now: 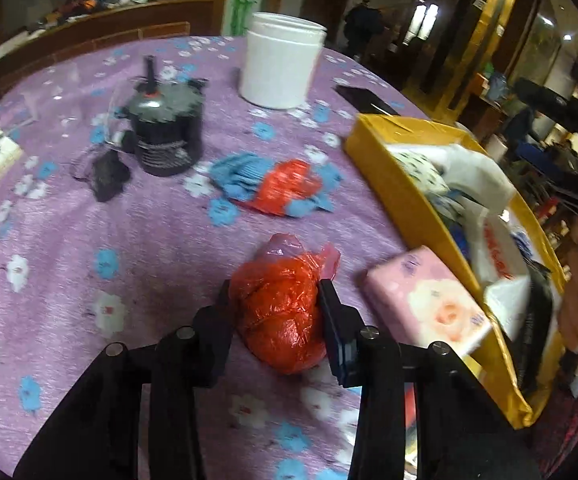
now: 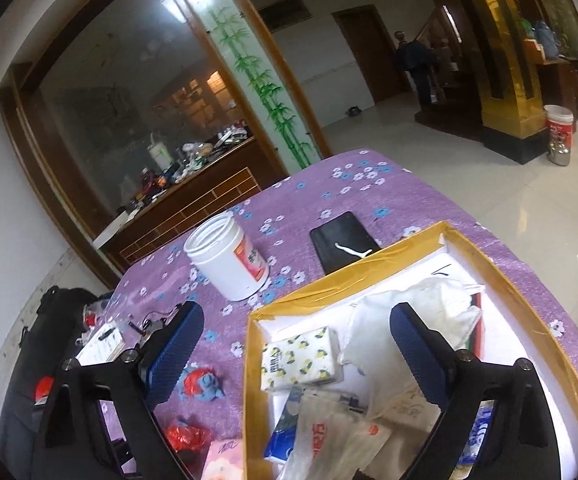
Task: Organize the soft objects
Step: 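Grasp the red plastic bag on the table with the left gripper, then grasp the pink Qingfeng tissue pack with the right gripper while the left holds the red bag, then carry the pink tissue pack over the white box with the right gripper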
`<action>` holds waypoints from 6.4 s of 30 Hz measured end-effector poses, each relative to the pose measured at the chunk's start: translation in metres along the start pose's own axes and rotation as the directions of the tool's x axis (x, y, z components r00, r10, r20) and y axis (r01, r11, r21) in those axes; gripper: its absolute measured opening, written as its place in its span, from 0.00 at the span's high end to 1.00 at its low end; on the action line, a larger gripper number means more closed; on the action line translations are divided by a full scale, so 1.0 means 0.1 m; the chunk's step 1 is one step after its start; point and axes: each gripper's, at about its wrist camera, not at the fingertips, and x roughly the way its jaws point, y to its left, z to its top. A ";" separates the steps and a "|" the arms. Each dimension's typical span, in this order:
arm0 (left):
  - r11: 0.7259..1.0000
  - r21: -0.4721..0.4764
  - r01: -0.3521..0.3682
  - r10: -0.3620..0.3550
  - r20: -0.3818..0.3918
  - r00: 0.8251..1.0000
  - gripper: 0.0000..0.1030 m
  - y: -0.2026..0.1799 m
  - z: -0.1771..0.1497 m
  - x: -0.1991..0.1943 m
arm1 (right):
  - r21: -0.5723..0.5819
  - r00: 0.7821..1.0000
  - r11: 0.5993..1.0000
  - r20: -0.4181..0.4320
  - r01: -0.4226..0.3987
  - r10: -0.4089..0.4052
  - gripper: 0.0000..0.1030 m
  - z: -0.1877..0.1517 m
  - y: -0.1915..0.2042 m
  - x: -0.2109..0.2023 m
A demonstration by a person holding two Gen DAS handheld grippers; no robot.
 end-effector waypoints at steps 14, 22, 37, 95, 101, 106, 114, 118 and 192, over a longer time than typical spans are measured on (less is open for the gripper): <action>0.989 -0.148 -0.026 0.037 0.076 0.996 0.64 0.50 0.10 -0.17 | -0.106 0.946 0.964 -0.244 -0.245 0.214 0.11 -0.35 0.58 0.17; 0.985 -0.171 0.000 0.019 0.106 0.994 0.64 0.53 0.13 -0.26 | -0.094 0.905 0.958 -0.362 -0.271 0.221 0.10 -0.77 0.74 -0.14; 0.957 -0.289 0.003 0.050 0.177 0.983 0.64 0.88 0.18 -0.49 | -0.359 0.890 0.931 -0.443 -0.065 -0.109 0.09 -1.38 1.24 0.23; 0.964 -0.265 -0.016 0.064 0.176 0.982 0.64 0.84 0.17 -0.43 | -0.462 0.901 0.883 -0.412 -0.077 -0.136 0.46 -1.42 1.39 0.71; 0.969 -0.246 -0.007 0.053 0.184 0.981 0.64 0.78 0.17 -0.43 | -0.422 0.939 0.903 -0.337 -0.081 -0.073 0.47 -1.23 1.37 0.55; 0.973 -0.233 0.004 0.043 0.193 0.980 0.64 0.74 0.17 -0.44 | -0.398 0.953 0.915 -0.297 -0.060 -0.067 0.47 -1.11 1.32 0.51; 0.977 -0.212 0.011 0.032 0.198 0.980 0.64 0.69 0.17 -0.44 | -0.388 0.961 0.921 -0.267 -0.040 -0.071 0.47 -1.04 1.29 0.47; 0.978 -0.210 0.013 0.029 0.198 0.980 0.64 0.68 0.16 -0.45 | -0.385 0.960 0.922 -0.271 -0.035 -0.077 0.47 -1.04 1.27 0.49; 0.896 0.162 -0.413 0.295 0.477 0.828 0.64 -0.28 -0.04 -0.62 | -0.139 0.990 0.986 -0.095 0.095 -0.108 0.47 -0.44 0.40 -0.03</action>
